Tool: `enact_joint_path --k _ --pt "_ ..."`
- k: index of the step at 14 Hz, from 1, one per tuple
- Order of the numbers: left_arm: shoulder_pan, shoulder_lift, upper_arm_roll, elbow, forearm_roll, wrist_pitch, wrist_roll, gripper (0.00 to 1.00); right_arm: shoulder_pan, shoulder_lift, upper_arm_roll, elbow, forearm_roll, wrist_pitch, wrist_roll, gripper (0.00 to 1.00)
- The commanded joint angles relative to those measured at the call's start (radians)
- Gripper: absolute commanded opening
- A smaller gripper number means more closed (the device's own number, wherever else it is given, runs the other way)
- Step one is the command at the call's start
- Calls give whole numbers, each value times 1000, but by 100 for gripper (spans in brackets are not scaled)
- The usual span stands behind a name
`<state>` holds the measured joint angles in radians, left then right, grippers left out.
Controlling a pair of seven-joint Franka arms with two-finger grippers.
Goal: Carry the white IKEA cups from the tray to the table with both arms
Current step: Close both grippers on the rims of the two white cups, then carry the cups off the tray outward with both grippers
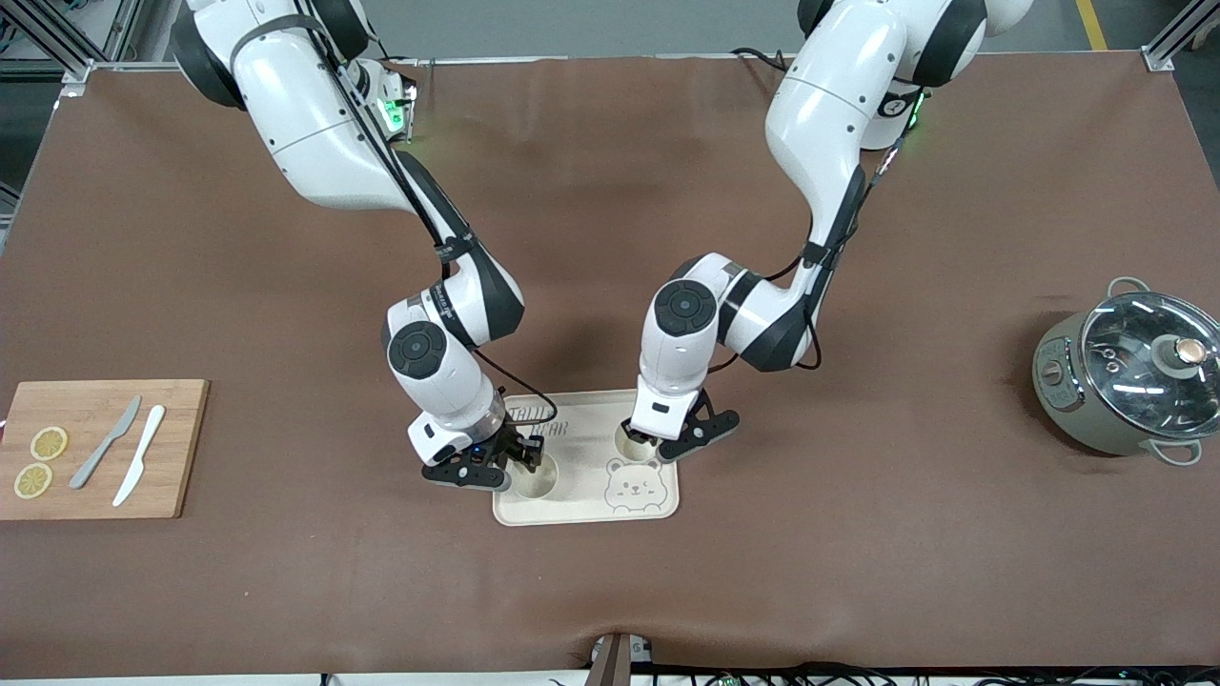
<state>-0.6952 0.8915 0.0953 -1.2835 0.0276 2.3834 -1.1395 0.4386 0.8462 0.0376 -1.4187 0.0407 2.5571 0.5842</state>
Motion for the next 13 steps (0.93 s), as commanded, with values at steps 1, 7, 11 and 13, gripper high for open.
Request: enact_joint_path --k 1,7,11,13 --pt "-13 1 23 18 15 0 -20 0 8 25 -7 29 -13 5 23 32" --pt "14 -65 34 18 14 -95 10 0 8 25 -7 29 -15 5 22 3" --pt "39 -120 37 13 15 -151 79 0 8 25 -7 34 -15 5 20 0" --pt "66 -127 37 12 15 -190 134 0 8 25 -7 34 -15 5 19 0"
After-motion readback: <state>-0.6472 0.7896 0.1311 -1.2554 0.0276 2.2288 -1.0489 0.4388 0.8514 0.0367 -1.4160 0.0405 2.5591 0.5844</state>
